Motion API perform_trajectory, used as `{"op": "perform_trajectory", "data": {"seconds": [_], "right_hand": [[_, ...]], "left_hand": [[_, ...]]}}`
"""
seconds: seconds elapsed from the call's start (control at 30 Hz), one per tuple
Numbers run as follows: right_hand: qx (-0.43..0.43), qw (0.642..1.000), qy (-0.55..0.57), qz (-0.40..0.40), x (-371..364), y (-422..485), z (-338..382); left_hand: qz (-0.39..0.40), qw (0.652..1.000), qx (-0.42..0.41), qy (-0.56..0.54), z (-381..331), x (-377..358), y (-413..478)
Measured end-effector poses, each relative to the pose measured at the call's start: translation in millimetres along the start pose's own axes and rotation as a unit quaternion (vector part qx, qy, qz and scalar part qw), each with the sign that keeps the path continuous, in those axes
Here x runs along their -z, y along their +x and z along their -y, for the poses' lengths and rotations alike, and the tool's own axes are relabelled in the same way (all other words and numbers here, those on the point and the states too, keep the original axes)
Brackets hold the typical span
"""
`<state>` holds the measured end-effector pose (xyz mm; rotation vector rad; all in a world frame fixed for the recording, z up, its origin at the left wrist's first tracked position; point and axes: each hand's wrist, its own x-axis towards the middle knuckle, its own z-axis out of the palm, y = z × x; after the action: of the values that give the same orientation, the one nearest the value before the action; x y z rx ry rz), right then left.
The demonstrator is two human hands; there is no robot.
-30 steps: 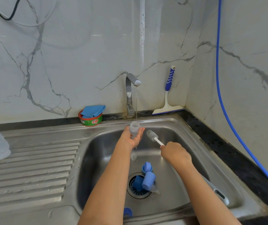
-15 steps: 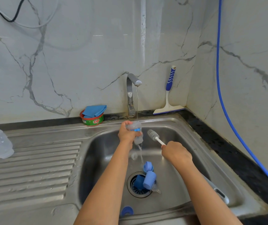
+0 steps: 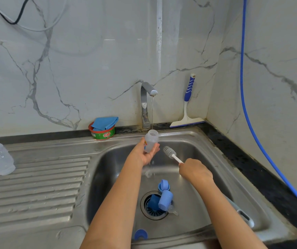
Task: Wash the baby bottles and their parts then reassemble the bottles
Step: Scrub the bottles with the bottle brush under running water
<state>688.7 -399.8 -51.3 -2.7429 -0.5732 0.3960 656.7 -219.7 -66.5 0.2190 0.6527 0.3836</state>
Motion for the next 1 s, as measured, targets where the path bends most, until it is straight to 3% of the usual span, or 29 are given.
{"op": "perform_trajectory", "data": {"seconds": [0.23,0.37,0.43,0.5,0.57,0.77,0.87,1.0], "right_hand": [[0.003,1.000,-0.006,0.010,-4,1,2],[0.014,1.000,-0.010,0.023,-11,1,5],[0.024,0.999,-0.015,0.025,-14,-2,8],[0.032,0.999,-0.023,0.025,-15,-5,12],[0.040,0.999,-0.031,0.019,-17,-9,16],[0.052,0.998,-0.042,0.017,-22,-21,37],[0.069,0.996,-0.049,0.010,-20,-31,54],[0.097,0.995,-0.026,-0.004,-15,-42,78]], "left_hand": [[-0.008,1.000,-0.019,0.019,-5,-2,-10],[-0.031,0.989,-0.090,0.113,-9,-3,-17],[-0.063,0.952,-0.184,0.236,-11,2,-18],[-0.091,0.867,-0.309,0.380,-14,10,-23],[-0.084,0.797,-0.387,0.457,-20,24,-30],[-0.100,0.687,-0.422,0.583,-47,67,-53],[-0.100,0.660,-0.451,0.592,-67,69,-72],[-0.115,0.668,-0.480,0.557,-97,73,-97]]}}
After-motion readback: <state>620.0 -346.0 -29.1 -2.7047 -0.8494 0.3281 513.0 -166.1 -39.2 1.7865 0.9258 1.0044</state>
